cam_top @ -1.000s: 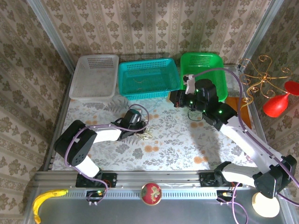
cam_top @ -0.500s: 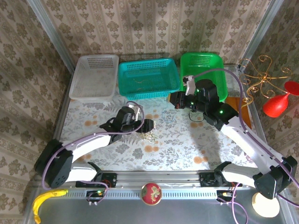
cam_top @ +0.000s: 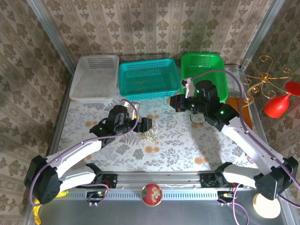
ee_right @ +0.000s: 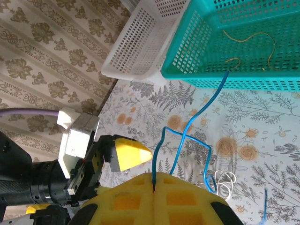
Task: Untangle the cables
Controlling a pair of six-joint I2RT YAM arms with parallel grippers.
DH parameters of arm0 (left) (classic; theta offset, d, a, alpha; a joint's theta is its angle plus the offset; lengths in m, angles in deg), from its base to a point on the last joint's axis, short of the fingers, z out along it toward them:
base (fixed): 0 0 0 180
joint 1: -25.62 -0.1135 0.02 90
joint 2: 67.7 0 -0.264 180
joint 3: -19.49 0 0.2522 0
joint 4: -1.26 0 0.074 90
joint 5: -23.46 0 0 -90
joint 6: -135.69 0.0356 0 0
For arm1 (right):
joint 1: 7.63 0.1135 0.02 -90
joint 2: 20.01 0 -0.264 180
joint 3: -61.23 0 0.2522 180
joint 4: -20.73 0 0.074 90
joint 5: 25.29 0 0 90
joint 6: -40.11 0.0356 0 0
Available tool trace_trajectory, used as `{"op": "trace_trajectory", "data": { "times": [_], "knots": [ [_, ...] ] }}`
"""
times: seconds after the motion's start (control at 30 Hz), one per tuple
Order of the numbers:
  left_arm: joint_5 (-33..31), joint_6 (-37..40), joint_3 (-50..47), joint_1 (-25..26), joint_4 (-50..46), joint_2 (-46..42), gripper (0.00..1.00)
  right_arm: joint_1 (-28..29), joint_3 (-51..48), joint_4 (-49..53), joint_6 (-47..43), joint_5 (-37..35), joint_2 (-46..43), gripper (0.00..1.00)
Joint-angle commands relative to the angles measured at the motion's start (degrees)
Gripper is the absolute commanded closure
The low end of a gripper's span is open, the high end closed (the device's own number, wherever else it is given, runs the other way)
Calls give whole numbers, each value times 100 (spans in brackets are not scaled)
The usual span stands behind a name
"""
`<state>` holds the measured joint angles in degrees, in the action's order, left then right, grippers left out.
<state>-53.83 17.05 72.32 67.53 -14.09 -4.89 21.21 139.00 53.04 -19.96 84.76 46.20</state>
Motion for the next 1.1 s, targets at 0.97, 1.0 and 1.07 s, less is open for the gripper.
{"op": "trace_trajectory", "data": {
  "times": [0.97, 1.0, 1.07],
  "knots": [
    [-436, -155, -156, -255, 221, -219, 1, -1884, 3218, 910, -1449, -3621, 2915, 47],
    [-429, -150, -156, -255, 186, -259, 0, -1903, 3332, 1043, -1462, -3571, 3023, 42],
    [-430, -155, -162, -271, 114, -323, 0, -1889, 3406, 1143, -1481, -3322, 3073, 39]
  ]
}}
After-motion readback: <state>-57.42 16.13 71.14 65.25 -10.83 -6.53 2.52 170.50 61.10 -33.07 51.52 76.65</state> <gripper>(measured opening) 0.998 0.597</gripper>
